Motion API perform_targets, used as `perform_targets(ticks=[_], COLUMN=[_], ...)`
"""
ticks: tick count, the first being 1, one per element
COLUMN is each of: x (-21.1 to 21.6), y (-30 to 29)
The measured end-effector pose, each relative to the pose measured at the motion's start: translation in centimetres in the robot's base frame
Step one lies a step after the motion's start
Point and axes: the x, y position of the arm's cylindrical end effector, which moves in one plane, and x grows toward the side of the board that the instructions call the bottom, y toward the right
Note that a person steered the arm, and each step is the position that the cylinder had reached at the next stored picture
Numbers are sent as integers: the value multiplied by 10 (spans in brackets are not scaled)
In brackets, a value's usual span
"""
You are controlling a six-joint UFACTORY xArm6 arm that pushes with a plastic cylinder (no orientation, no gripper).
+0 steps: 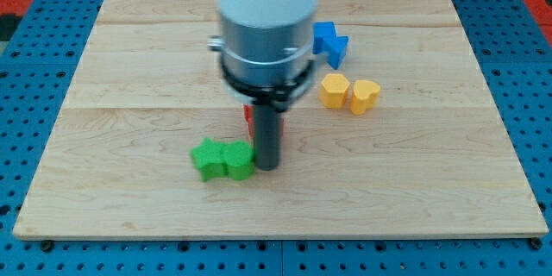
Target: Separate the green star from the green circle
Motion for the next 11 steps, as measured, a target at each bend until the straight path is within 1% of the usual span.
perform_targets(ticks=[1, 3, 4, 5, 6, 7, 8, 9, 11], x=[-5, 1, 25, 62, 62, 47, 36, 33, 7], y=[-52, -110, -128, -115, -165, -230, -230, -204, -203])
